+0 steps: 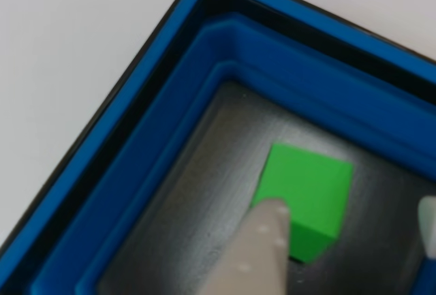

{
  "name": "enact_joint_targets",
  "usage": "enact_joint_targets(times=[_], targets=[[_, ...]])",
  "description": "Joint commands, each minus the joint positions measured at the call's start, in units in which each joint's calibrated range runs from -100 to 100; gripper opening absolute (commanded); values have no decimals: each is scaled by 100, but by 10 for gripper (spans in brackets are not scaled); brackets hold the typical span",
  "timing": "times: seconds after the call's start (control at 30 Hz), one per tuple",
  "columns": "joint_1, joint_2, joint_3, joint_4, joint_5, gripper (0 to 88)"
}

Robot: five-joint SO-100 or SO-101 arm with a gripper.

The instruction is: Pick up green cube and drop it in the blue box

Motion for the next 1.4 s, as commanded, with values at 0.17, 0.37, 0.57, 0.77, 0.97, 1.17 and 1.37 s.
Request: enact_joint_targets(times=[0.17, 0.37, 0.57, 0.77, 0.97, 1.17, 1.37], targets=[[47, -82, -278, -113, -10, 137], [39, -82, -269, -105, 10, 137], [93, -266, -134, -80, 10, 135], [100, -851, -35, -64, -5, 130], [70, -1796, 809, -64, -10, 129], [32, -2975, 2101, -64, -5, 128], [16, -4112, 3250, -64, -10, 127]])
